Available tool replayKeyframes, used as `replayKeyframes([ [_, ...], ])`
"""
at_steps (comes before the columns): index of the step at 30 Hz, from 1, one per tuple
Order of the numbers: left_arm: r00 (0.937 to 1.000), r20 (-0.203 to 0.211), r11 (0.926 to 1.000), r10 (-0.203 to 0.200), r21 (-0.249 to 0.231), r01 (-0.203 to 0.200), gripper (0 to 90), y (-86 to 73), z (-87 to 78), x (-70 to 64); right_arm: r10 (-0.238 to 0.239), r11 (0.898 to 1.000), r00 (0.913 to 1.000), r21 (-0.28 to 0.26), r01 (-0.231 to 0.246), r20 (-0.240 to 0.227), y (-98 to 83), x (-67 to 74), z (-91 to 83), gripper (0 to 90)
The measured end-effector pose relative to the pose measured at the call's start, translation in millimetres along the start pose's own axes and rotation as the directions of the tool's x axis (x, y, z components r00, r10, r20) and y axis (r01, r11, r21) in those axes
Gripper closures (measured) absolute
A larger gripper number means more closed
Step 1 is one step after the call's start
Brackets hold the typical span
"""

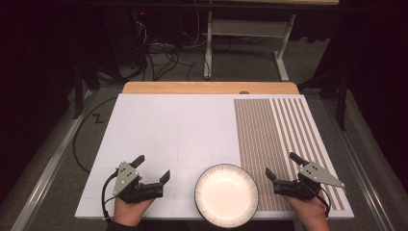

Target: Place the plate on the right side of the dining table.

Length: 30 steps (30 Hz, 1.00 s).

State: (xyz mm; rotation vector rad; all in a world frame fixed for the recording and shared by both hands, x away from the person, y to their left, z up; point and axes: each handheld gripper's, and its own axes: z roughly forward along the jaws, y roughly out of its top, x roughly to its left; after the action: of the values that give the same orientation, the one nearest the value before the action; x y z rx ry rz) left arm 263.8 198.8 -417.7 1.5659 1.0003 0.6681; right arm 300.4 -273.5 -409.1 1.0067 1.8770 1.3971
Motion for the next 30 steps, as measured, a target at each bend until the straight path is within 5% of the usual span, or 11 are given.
replayKeyframes([
  [30,0.9994,0.006,0.9993,-0.033,0.019,0.033,0.6,-3.5,10.4,8.1,0.004,1.000,0.9998,-0.003,-0.004,0.019,0.3,-6.6,-1.8,1.1],
])
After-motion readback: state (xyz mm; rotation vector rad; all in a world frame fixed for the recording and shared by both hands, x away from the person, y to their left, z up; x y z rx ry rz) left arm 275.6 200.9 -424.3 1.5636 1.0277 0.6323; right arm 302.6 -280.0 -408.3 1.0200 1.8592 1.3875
